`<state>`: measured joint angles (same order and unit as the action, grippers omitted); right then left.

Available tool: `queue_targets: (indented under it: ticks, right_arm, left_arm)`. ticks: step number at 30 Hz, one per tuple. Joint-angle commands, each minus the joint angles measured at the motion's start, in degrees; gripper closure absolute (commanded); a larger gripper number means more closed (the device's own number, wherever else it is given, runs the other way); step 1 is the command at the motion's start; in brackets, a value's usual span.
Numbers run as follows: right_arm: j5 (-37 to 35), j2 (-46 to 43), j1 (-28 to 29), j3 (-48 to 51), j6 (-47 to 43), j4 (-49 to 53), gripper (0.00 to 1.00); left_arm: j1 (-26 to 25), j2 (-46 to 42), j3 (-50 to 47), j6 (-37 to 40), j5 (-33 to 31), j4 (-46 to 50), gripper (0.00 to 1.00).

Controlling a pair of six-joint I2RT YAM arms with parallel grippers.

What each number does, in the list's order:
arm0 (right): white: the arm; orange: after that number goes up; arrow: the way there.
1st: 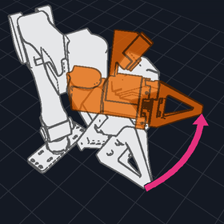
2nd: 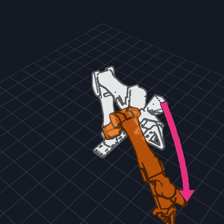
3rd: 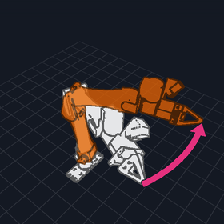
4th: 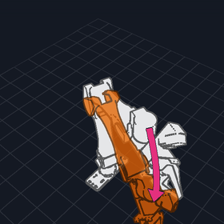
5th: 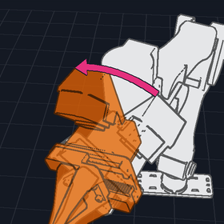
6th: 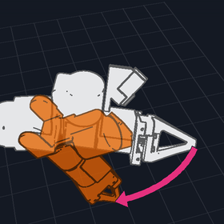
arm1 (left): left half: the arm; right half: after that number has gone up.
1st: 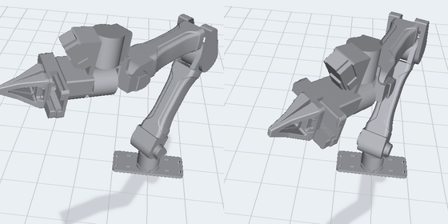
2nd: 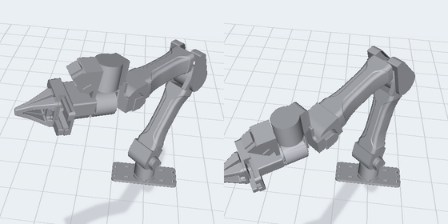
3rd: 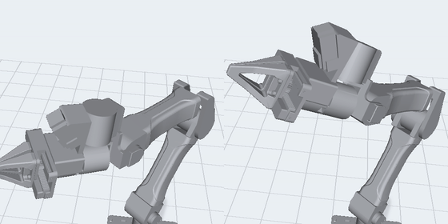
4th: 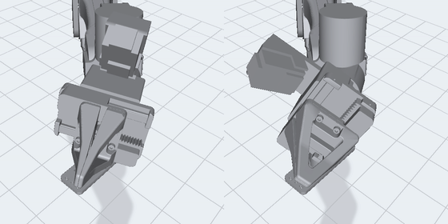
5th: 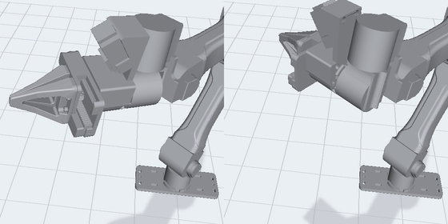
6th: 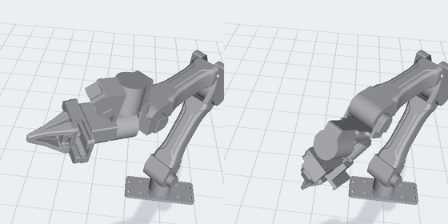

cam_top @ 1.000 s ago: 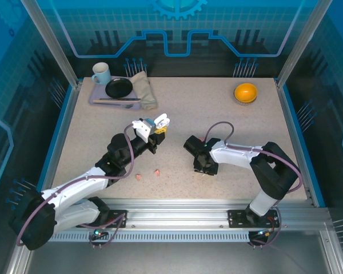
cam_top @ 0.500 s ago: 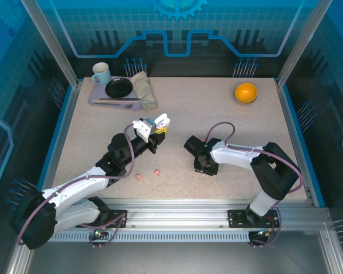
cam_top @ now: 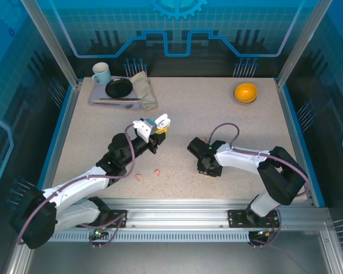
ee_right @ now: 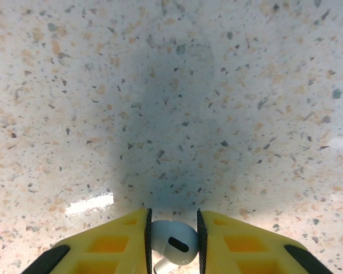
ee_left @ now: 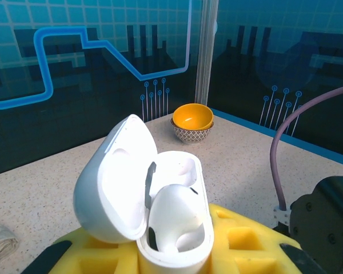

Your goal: Insert wireless bluetooth earbuds into charging case

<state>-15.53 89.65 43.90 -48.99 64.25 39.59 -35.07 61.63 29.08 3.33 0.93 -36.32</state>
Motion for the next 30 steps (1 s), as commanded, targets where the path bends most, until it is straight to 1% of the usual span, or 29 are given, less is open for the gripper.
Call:
queue_targets:
  ticks: [1,4,7,10,15,19,23,25,30]
  right_arm:
    - [-3.2,-4.3,0.5,-0.2,-2.6,0.5,0.74]
    - [-5.2,-7.6,0.5,-1.1,-5.7,0.6,0.74]
    - [-7.3,-11.3,0.2,-5.6,-10.7,0.2,0.74]
    - [-9.2,-14.8,-0.7,-9.4,-17.4,-0.9,0.74]
    - [-9.2,-19.0,-3.4,-16.4,-29.3,-5.1,0.74]
    - [-5.9,-19.8,-5.9,-22.0,-38.6,-10.8,0.74]
    - [-0.7,-19.2,-7.2,-25.4,-49.7,-18.3,0.75]
    - [3.2,-18.6,-7.8,-26.3,-54.7,-22.2,0.75]
    - [11.5,-17.2,-9.5,-27.9,-61.5,-27.7,0.76]
  left_arm:
    - [0.3,0.2,1.8,0.6,0.7,-2.7,1.0]
    - [0.3,0.0,1.9,0.9,0.7,-2.3,1.0]
    - [0.3,-0.1,2.2,1.4,1.2,-1.7,1.0]
    - [0.3,-0.1,2.7,1.9,2.1,-0.7,1.0]
    - [0.4,0.5,4.2,2.4,4.6,0.6,1.0]
    - [0.4,1.8,6.2,2.4,6.7,1.8,1.0]
    - [0.4,3.4,8.9,2.6,8.5,3.7,1.0]
    - [0.4,4.4,10.9,2.7,9.5,5.3,1.0]
    - [0.4,6.3,14.8,1.3,11.1,7.5,1.0]
